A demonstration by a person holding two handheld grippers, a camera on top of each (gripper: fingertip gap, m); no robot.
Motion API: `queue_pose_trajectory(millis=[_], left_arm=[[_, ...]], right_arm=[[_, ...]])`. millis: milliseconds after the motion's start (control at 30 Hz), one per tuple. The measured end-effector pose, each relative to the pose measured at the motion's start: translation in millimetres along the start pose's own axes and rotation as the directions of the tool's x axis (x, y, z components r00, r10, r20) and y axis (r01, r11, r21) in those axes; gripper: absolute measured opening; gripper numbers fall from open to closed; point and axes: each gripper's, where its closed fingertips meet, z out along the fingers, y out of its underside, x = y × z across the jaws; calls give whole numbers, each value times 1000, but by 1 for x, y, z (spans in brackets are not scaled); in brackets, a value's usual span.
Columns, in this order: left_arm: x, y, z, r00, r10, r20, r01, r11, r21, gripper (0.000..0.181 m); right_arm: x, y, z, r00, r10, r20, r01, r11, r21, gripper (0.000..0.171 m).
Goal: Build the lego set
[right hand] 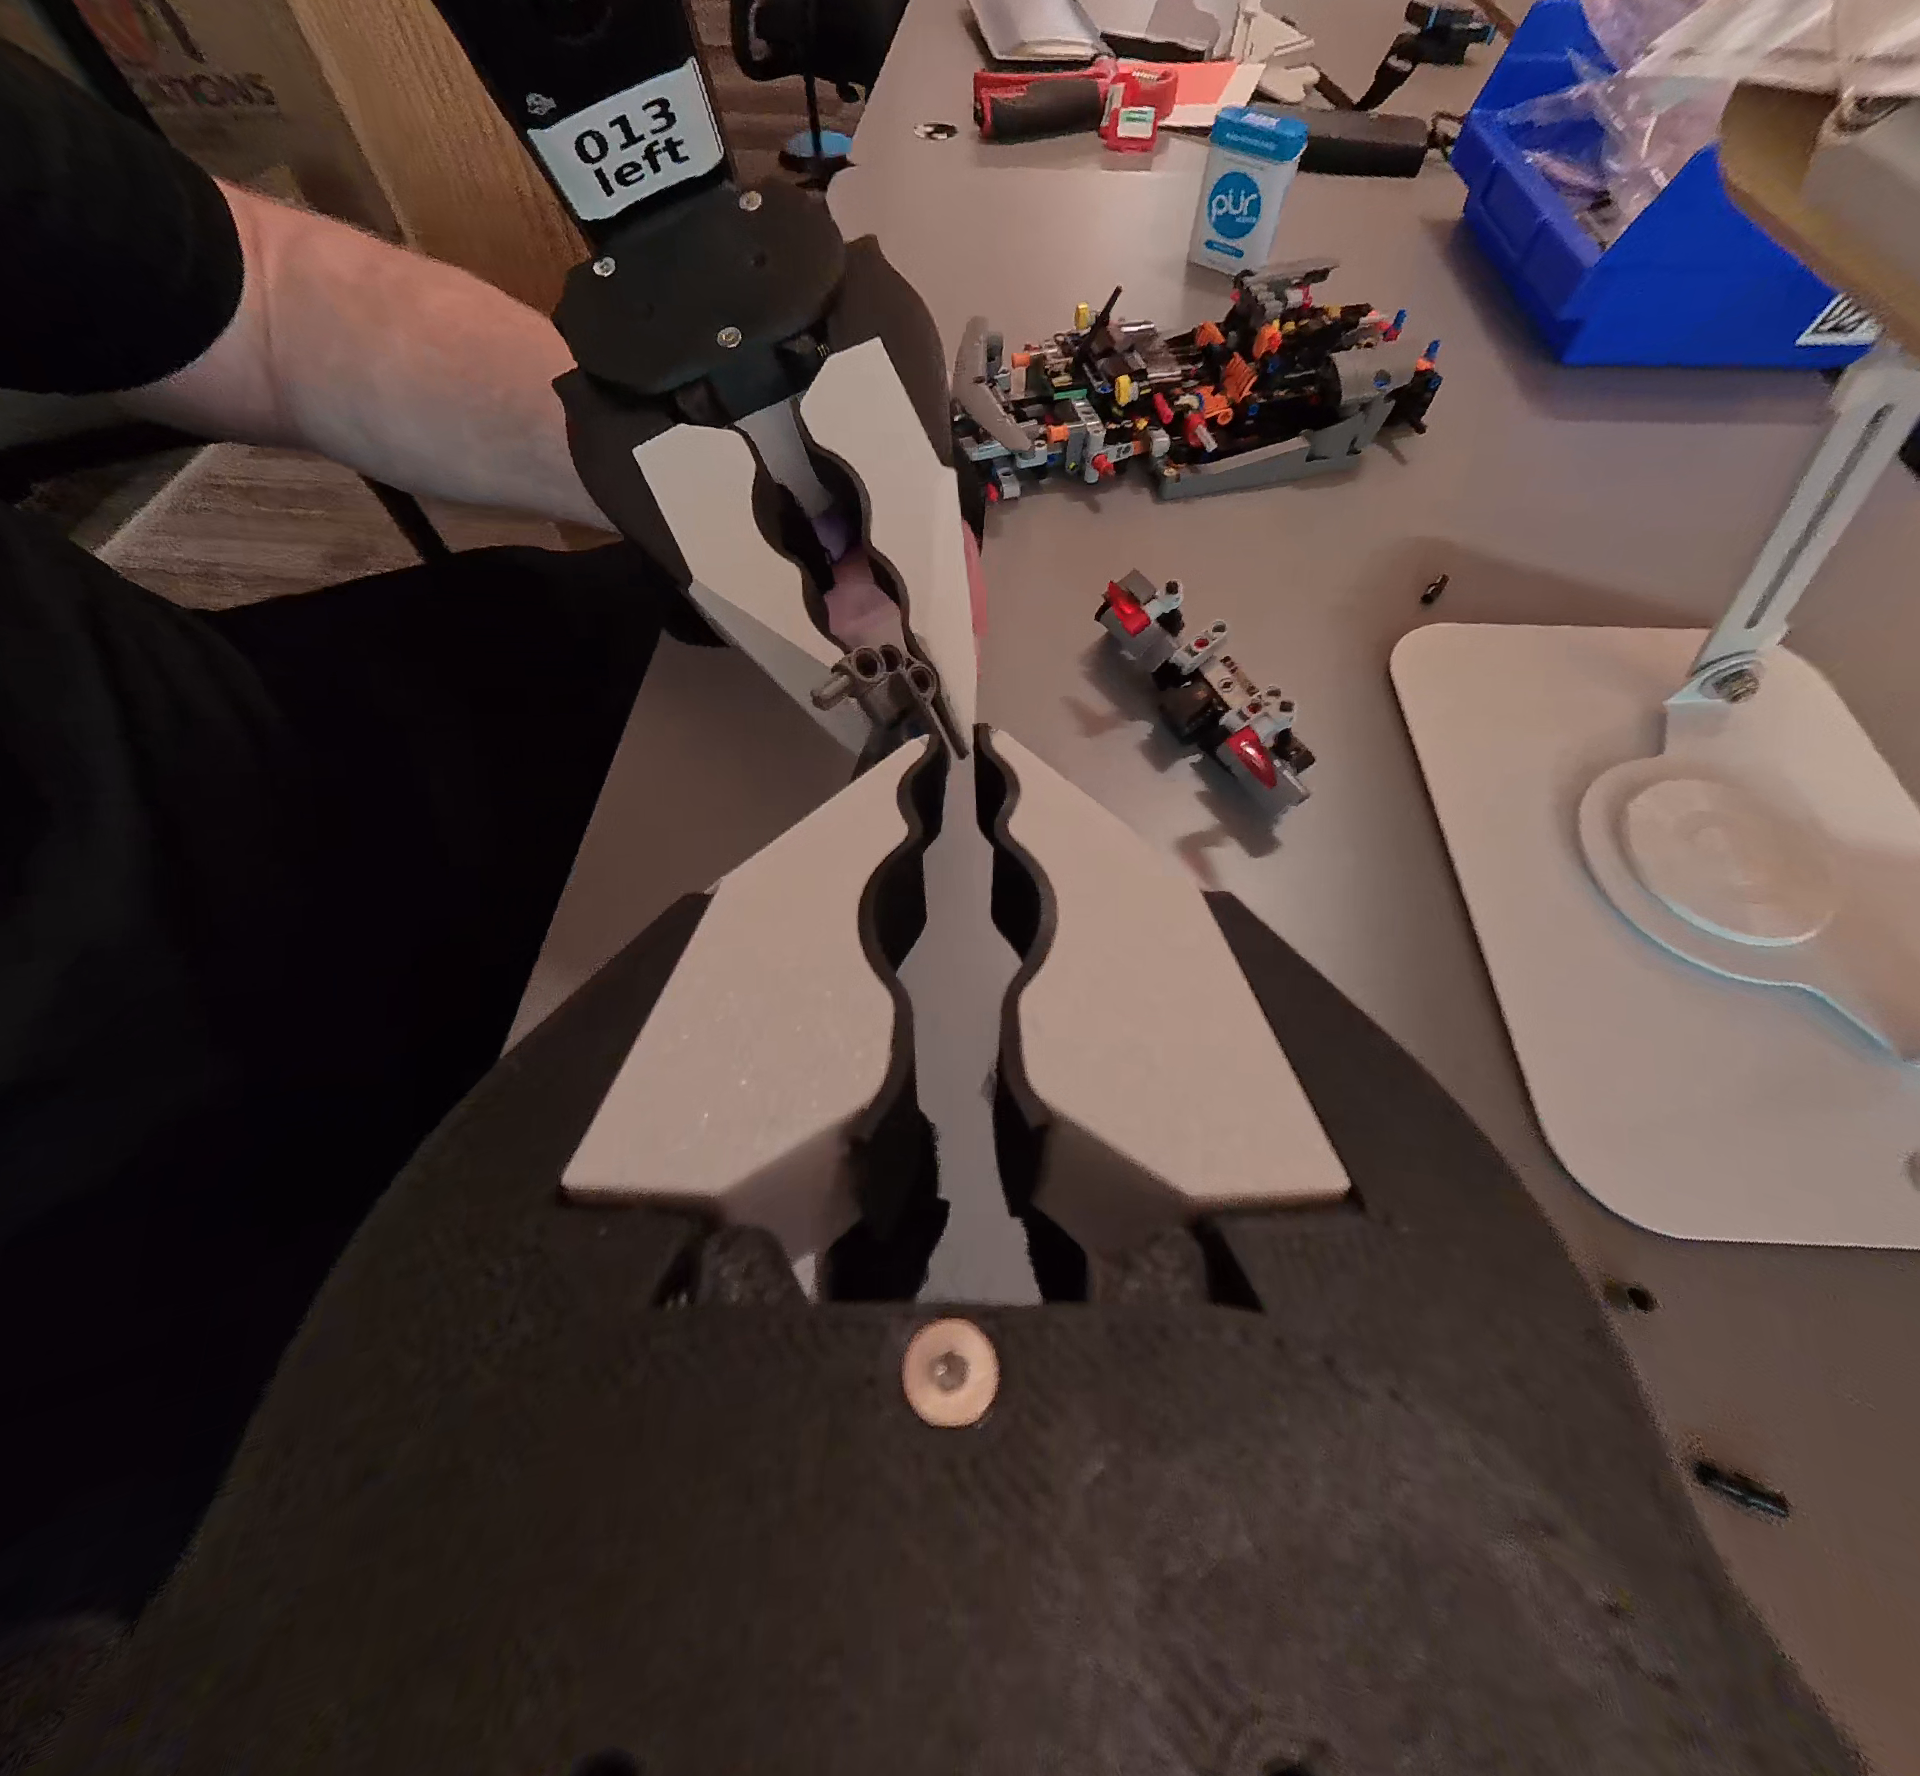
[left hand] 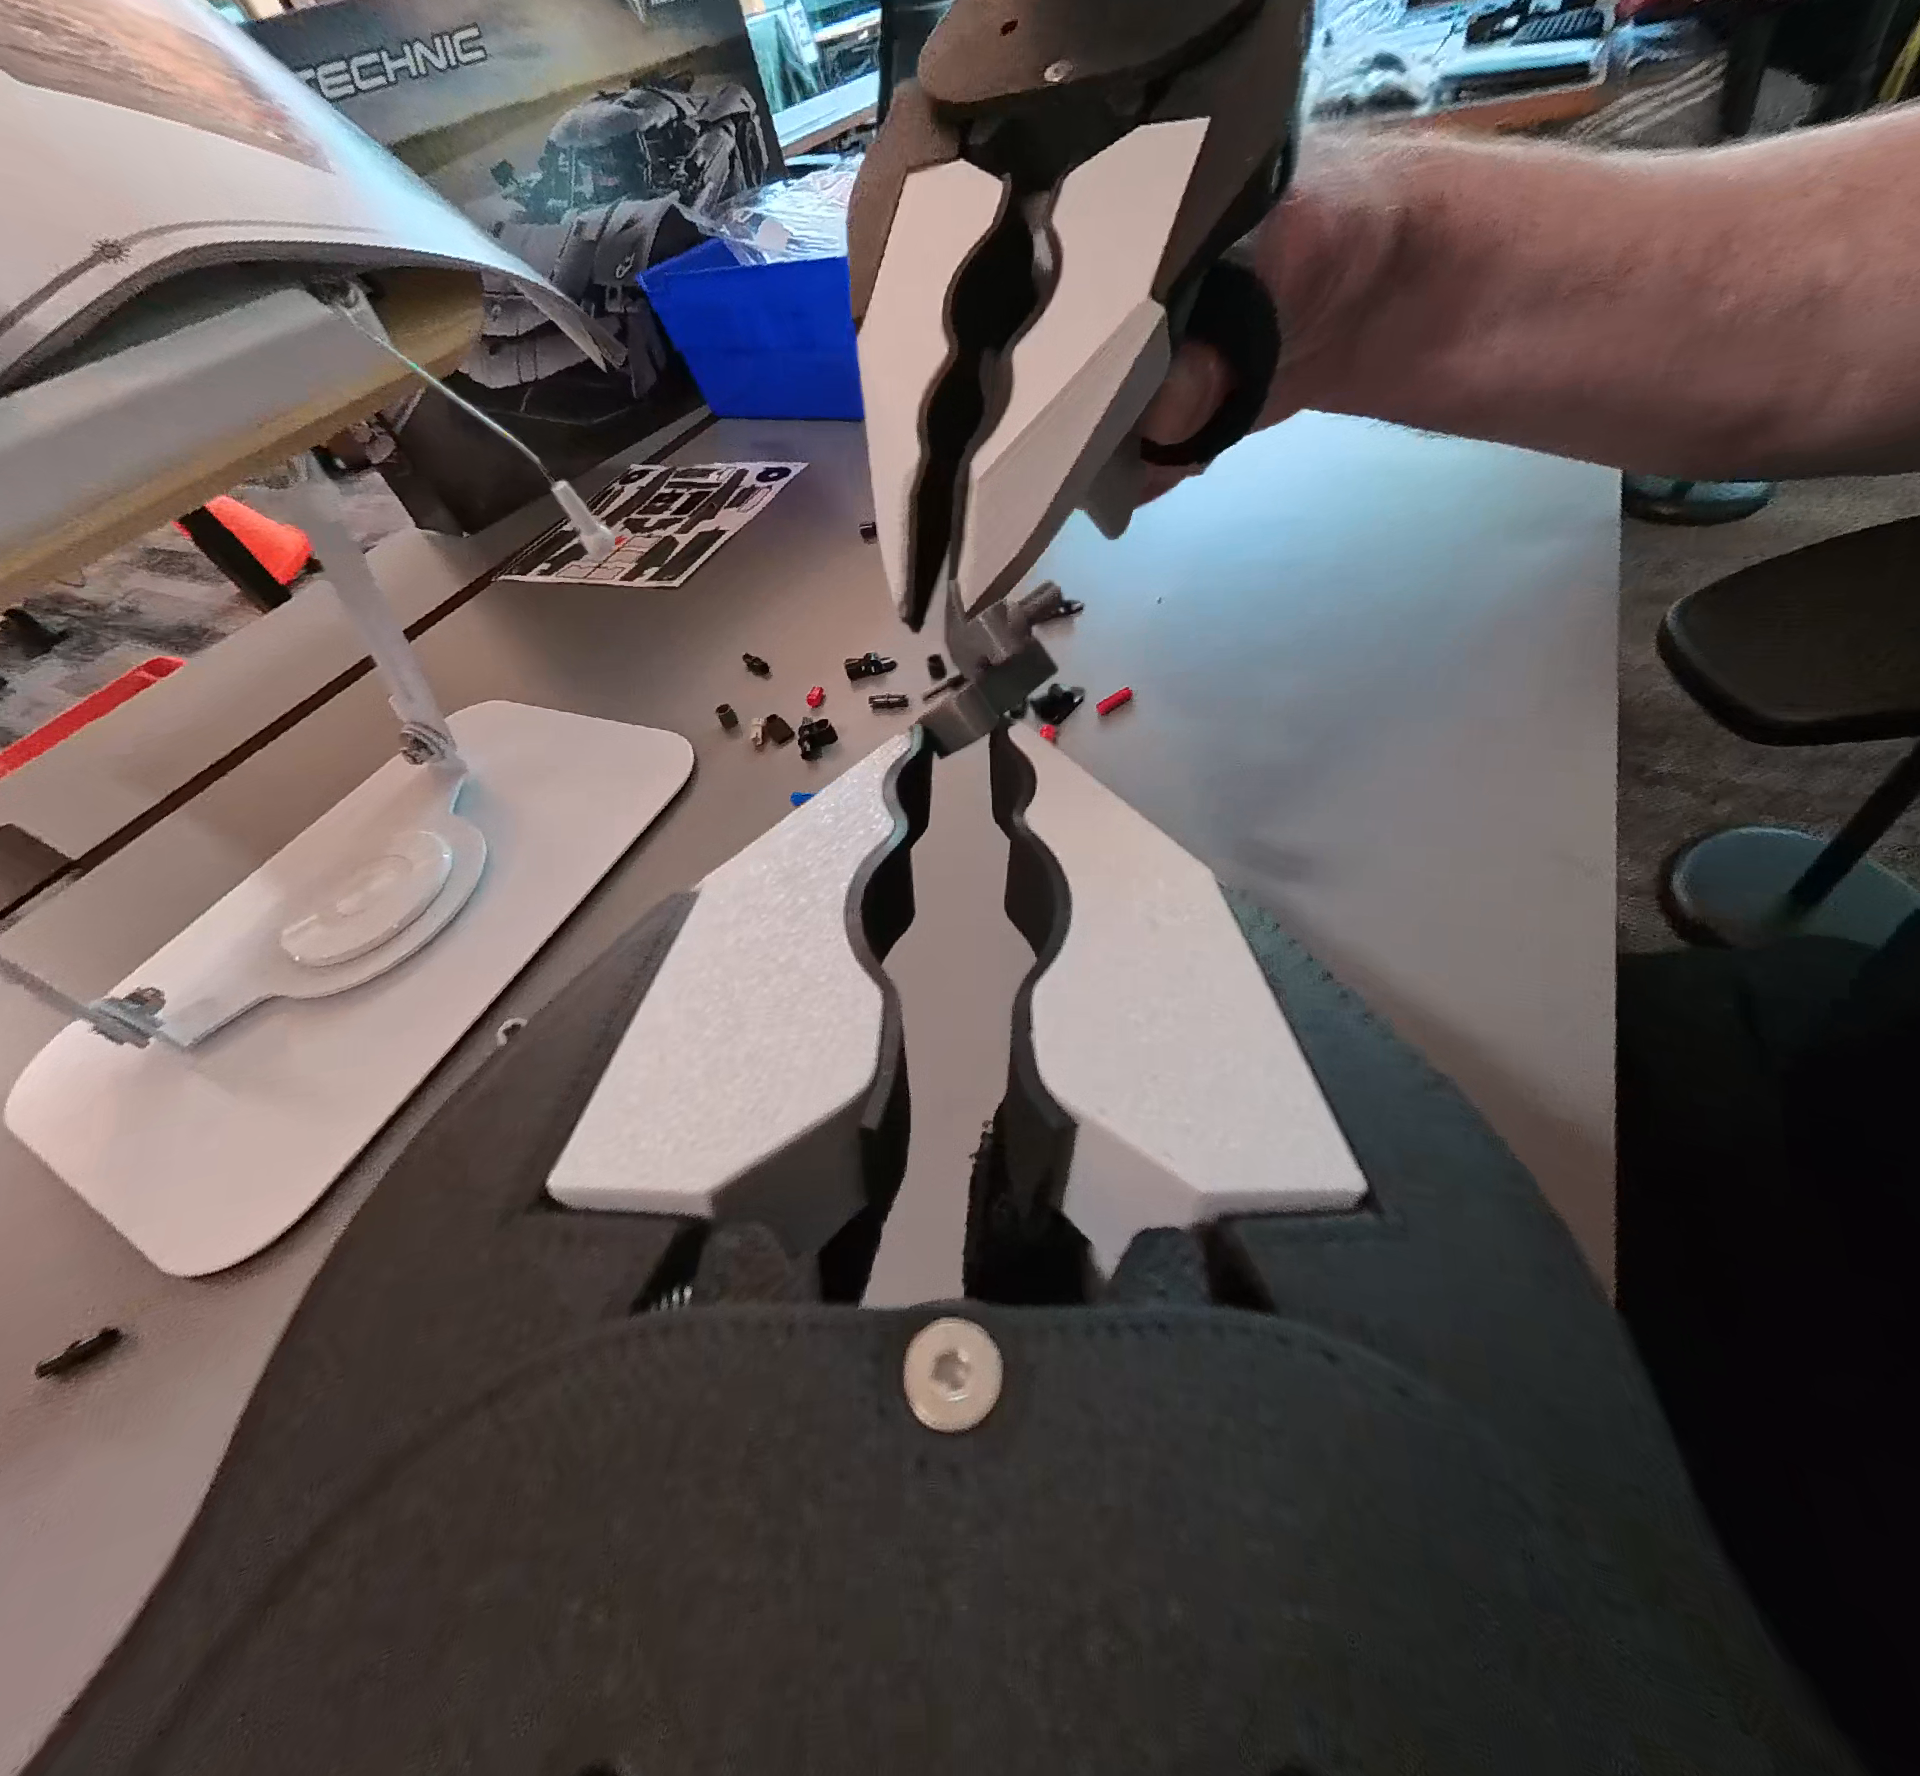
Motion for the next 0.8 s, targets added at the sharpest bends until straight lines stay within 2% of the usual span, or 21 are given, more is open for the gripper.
queue_pose_trajectory(millis=[133, 233, 300, 433, 533, 667, 800], left_arm=[[0, -2, 0, 1000, -12, -25, 13, 999, 29, 5], [-1, -3, 1, 1000, 16, -18, -16, 999, 36, 0], [1, -2, 4, 999, 14, -29, -13, 1000, 23, 0], [-4, 13, 10, 999, -22, -29, 21, 999, -26, 0], [-2, 19, 13, 999, -13, -35, 11, 999, -36, 0], [-7, 19, 16, 999, -21, -26, 21, 999, -26, 0], [-11, 15, 17, 1000, -25, -3, 25, 1000, 8, 0]], right_arm=[[-1, -7, -3, 1000, -2, 31, 1, 1000, 30, 7], [-14, -10, -3, 988, 25, 154, -32, 999, 43, 21], [-14, -3, 2, 988, 20, 151, -20, 1000, 0, 10], [-10, 7, 7, 991, 29, 133, -26, 999, -23, 0], [-10, 8, 9, 985, 57, 160, -57, 998, -7, 0], [-3, 10, 9, 992, 24, 121, -23, 1000, -8, 0], [6, 4, 8, 997, 36, 61, -40, 998, 55, 0]])
